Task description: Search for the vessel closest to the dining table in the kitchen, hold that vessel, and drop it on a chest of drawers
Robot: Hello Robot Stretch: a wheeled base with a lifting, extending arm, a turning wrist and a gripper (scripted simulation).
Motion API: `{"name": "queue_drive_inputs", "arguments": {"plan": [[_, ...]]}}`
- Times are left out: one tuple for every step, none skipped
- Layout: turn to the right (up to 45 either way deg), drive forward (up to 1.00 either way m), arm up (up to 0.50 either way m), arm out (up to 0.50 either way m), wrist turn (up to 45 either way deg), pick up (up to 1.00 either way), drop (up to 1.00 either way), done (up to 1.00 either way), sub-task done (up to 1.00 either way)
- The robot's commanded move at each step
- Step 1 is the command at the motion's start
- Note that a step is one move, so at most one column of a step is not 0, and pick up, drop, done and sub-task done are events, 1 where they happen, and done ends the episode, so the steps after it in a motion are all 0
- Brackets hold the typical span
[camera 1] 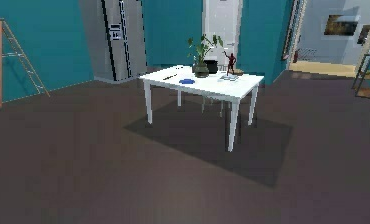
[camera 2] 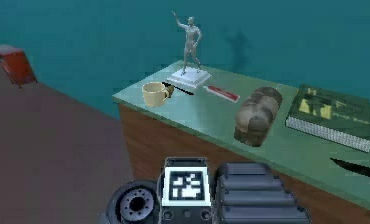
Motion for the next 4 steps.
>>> {"name": "queue_drive_inputs", "arguments": {"plan": [[0.0, 0.00, 0.00, 0.48, 0.0, 0.00, 0.00, 0.00, 0.00], [0.0, 0.00, 0.00, 0.00, 45.0, 0.00, 0.00, 0.00, 0.00], [0.0, 0.00, 0.00, 0.00, 45.0, 0.00, 0.00, 0.00, 0.00], [0.0, 0.00, 0.00, 0.00, 45.0, 0.00, 0.00, 0.00, 0.00]]}}
